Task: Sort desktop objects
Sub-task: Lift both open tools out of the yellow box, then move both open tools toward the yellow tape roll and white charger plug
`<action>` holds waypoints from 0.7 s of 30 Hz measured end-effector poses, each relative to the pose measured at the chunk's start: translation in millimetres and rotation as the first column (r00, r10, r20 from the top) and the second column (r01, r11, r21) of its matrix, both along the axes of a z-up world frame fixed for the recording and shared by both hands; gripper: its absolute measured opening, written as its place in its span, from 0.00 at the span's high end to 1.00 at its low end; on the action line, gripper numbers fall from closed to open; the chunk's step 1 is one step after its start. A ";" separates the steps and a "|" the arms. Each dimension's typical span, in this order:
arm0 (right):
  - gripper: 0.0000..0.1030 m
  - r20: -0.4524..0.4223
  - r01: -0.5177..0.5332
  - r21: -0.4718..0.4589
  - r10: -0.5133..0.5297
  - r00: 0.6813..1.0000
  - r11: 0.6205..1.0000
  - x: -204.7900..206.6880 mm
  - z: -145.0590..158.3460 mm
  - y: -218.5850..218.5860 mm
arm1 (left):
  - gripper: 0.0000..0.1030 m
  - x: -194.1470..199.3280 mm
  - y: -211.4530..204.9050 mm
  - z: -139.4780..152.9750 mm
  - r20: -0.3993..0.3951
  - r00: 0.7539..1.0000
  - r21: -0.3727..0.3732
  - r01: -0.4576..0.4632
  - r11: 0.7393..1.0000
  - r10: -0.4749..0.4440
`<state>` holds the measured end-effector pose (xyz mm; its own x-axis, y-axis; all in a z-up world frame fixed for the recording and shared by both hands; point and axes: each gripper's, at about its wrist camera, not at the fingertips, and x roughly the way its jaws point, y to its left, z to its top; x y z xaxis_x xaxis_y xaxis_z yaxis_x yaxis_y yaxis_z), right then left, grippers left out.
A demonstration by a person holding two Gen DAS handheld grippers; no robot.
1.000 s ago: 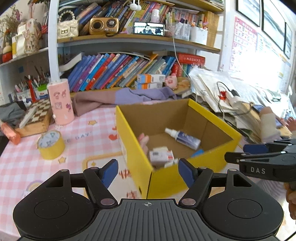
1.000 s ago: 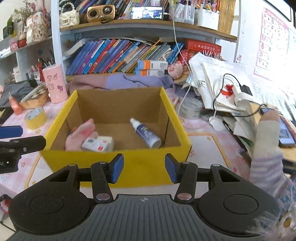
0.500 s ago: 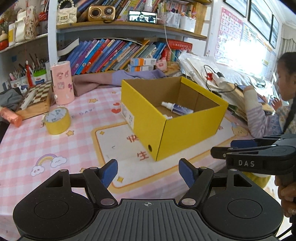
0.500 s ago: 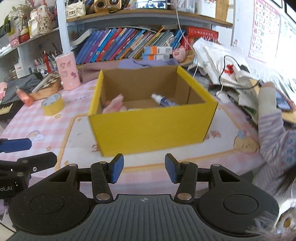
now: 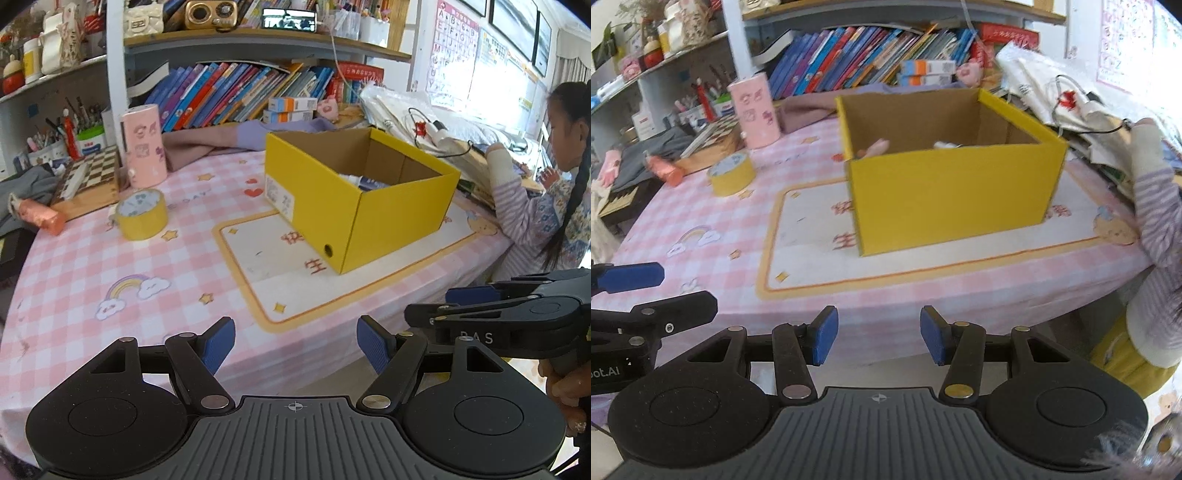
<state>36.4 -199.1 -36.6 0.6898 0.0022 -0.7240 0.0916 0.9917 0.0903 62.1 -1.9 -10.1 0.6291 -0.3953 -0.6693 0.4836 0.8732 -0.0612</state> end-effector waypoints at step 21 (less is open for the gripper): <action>0.53 0.000 -0.283 -0.030 0.283 0.959 0.959 21.3 1.8 91.9 | 0.21 -8.2 85.7 2.6 0.001 0.970 -0.020 -0.242 0.970 0.242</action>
